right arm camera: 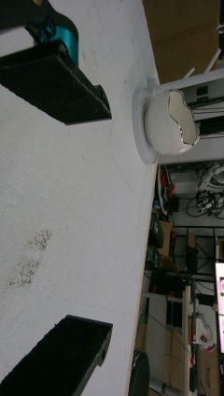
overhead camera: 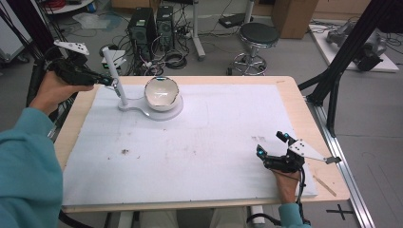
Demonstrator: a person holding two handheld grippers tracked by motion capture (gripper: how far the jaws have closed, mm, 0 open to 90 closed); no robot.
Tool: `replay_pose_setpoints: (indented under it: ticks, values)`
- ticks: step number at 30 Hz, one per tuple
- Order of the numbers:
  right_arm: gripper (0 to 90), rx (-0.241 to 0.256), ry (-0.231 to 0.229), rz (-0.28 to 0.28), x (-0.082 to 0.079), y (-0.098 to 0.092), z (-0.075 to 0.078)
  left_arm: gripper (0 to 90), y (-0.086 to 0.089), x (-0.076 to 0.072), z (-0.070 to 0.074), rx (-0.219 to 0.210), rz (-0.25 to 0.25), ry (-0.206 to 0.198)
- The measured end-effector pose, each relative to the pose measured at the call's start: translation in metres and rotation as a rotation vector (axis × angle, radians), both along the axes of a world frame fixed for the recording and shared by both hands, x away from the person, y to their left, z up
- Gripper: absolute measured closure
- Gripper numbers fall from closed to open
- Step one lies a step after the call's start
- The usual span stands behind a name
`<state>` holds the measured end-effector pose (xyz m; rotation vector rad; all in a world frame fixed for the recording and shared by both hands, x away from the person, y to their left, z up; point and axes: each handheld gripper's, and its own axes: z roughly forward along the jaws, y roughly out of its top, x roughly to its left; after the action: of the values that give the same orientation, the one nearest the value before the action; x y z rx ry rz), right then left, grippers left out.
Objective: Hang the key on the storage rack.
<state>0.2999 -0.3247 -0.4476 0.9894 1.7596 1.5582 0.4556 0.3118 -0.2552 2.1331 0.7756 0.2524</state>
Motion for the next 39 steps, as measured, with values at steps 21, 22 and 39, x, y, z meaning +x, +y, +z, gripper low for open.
replay_pose_setpoints:
  ticks: [21,22,39]
  values:
    - [0.6,0.002,0.0,0.0,0.0,0.0,0.0,88.7,0.015,0.03,-0.025,0.04,0.068,0.081]
    - [0.6,0.003,0.0,0.0,0.0,0.0,0.0,88.7,0.015,0.03,-0.026,0.042,0.071,0.081]
    - [0.6,0.0,-0.008,-0.003,0.001,-0.001,0.0,88.6,0.022,0.038,-0.032,0.061,0.086,0.093]
